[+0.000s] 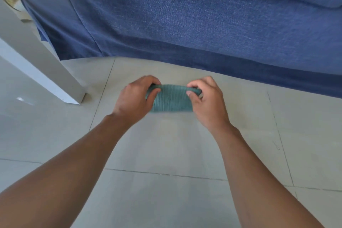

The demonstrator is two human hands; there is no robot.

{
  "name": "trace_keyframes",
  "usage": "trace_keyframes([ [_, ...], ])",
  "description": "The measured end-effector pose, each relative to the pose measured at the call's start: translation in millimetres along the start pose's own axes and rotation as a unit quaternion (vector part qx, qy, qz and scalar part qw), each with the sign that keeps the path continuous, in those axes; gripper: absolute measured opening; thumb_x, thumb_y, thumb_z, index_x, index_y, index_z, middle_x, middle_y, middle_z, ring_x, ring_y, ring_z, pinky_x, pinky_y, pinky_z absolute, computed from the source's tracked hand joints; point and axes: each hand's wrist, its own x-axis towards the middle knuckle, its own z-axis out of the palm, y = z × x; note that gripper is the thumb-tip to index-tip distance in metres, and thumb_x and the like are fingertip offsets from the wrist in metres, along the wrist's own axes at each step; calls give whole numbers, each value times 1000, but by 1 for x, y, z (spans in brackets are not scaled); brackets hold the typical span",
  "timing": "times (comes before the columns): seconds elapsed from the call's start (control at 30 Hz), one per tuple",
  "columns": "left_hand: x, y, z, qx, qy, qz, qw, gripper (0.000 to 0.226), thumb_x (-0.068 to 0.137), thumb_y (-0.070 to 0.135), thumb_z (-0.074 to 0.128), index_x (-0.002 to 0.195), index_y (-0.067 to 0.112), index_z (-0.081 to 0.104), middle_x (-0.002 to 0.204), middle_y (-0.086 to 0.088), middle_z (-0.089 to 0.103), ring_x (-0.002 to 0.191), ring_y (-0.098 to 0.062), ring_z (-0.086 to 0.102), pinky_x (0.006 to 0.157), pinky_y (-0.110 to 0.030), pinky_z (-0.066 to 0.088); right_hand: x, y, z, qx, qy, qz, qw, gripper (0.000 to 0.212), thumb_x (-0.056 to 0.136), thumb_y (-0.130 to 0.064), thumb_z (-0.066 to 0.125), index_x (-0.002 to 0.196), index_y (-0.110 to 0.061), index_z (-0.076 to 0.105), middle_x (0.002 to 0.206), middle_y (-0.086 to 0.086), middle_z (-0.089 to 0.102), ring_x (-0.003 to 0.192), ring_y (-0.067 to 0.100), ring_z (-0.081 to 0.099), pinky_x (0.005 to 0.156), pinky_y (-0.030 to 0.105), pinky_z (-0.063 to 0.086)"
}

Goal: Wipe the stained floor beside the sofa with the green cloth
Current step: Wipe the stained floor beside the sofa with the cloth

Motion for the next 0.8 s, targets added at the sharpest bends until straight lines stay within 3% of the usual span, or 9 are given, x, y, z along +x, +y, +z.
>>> trace_keyframes([
  [0.1, 7, 6, -6, -1, 26, 43, 999, 13, 91, 19, 67, 103, 17, 66, 95, 5, 69, 77, -14, 61, 71, -31, 52, -2, -3, -10, -19, 31, -57, 998, 13, 88, -12, 68, 98, -20, 67, 99, -7, 63, 94, 20, 56, 75, 29, 48],
  [0.23, -19, -5, 3, 55, -95, 80, 991, 17, 87, 24, 71, 103, 19, 69, 96, 1, 75, 79, -20, 68, 76, -38, 56, -42, 20, -6, -76, -45, -25, 996, 10, 84, -14, 71, 93, -18, 72, 92, -3, 71, 92, 24, 58, 84, 42, 45],
  [0.33, -46, -24, 9, 105, -176, 71, 976, 31, 92, 33, 64, 121, 22, 66, 122, 1, 70, 113, -19, 63, 100, -45, 50, -73, 35, 4, -82, -40, 21, 996, 10, 84, -22, 64, 83, -23, 73, 89, -10, 71, 96, 20, 60, 88, 38, 36],
  [0.43, -62, -48, 4, 177, -176, 1, 968, 50, 96, 37, 53, 144, 21, 48, 154, -2, 45, 146, -25, 33, 114, -52, 31, -70, 37, 26, -113, -50, 36, 992, 31, 94, -31, 57, 118, -16, 72, 127, 3, 69, 129, 29, 55, 108, 38, 33],
  [0.5, -70, -59, 0, 208, -174, -44, 962, 57, 98, 40, 47, 150, 18, 38, 160, -3, 34, 151, -30, 21, 114, -58, 28, -55, 28, 51, -163, -138, 50, 976, 54, 101, -43, 46, 148, -18, 48, 161, 6, 39, 153, 31, 21, 124, 48, 14],
  [0.53, -75, -63, -2, 218, -175, -62, 958, 59, 98, 42, 43, 151, 16, 36, 161, -4, 31, 151, -32, 19, 113, -59, 27, -46, 21, 66, -190, -169, 64, 965, 60, 102, -49, 38, 156, -22, 35, 168, 4, 23, 156, 32, 6, 125, 51, 3],
  [0.63, -91, -70, -2, 236, -175, -94, 951, 67, 96, 49, 28, 152, 12, 33, 162, -4, 30, 151, -34, 19, 113, -59, 24, -40, -7, 109, -255, -191, 79, 945, 67, 101, -57, 24, 161, -27, 16, 171, 4, 6, 155, 38, -9, 124, 55, -8],
  [0.73, -104, -77, -1, 240, -167, -89, 952, 68, 97, 52, 24, 154, 14, 31, 163, -2, 28, 152, -29, 17, 116, -56, 19, -91, -11, 107, -239, -235, -18, 942, 67, 100, -62, 20, 160, -32, 16, 171, -2, 9, 156, 32, -4, 124, 57, 2],
  [0.8, -107, -78, -2, 231, -159, -89, 956, 67, 97, 52, 25, 154, 17, 31, 163, 1, 28, 153, -25, 16, 116, -54, 17, -124, 22, 66, -279, -226, -1, 933, 68, 99, -65, 22, 160, -35, 19, 170, -3, 15, 156, 32, 7, 123, 58, 10],
])
